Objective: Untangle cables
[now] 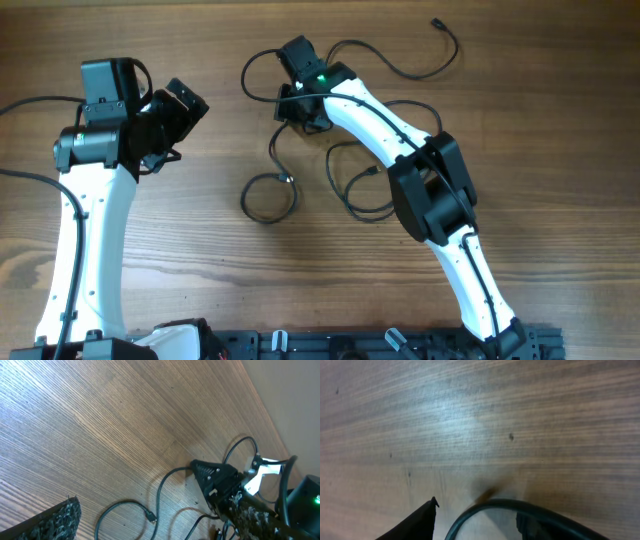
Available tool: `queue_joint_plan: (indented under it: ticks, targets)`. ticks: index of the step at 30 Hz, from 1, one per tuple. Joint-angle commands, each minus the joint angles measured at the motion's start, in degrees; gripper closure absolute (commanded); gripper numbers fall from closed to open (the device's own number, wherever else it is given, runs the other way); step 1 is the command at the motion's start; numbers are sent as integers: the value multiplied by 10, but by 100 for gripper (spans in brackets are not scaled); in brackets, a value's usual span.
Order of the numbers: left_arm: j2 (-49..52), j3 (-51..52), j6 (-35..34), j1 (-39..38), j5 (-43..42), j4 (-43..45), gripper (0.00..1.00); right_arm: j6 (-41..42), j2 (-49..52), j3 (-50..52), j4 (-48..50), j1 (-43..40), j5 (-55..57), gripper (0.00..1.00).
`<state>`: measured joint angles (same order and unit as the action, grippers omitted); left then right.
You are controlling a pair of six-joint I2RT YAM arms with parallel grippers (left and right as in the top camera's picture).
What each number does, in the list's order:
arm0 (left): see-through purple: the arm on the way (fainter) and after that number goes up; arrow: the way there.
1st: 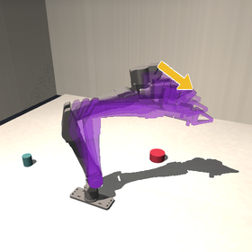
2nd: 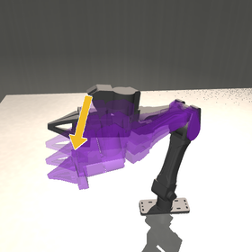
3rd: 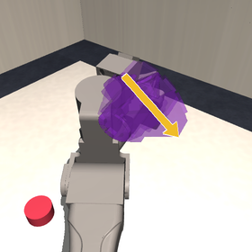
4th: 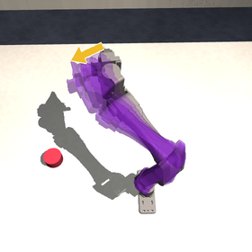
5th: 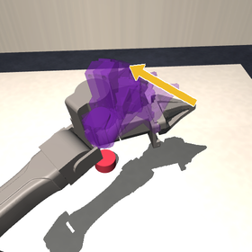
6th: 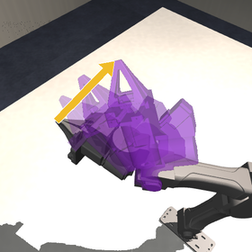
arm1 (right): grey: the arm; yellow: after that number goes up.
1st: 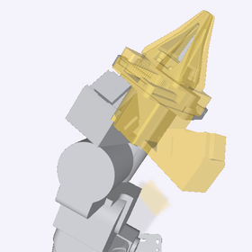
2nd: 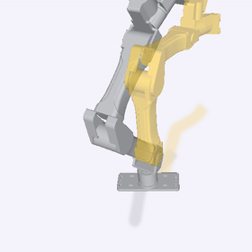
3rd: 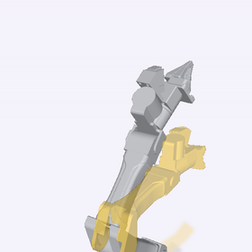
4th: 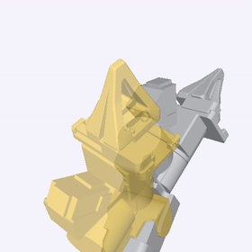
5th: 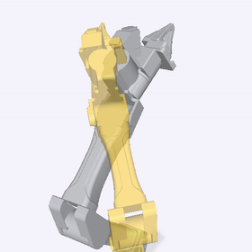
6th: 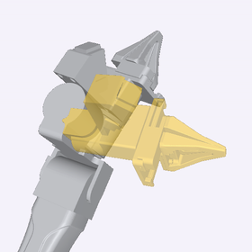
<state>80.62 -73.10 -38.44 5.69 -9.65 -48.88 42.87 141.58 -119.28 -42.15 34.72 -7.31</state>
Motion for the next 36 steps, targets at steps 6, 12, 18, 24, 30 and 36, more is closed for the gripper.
queue_joint_plan:
  ticks: [6,12,18,24,30,36]
  targets:
    - [-2,-4,3,2,5,-2,0,23,41,2,43,2,88,72]
    - [-2,-4,3,2,5,-2,0,-95,64,1,35,1,34,96]
    - [-2,-4,3,2,5,-2,0,-272,-129,0,-57,-7,-66,96]
    - [-2,-4,3,2,5,-2,0,-263,-367,0,-124,-78,-138,96]
    - [-2,-4,3,2,5,-2,0,-221,-473,0,-115,-234,-152,96]
    - [-2,-4,3,2,5,-2,0,-331,-409,1,-223,-228,-186,44]
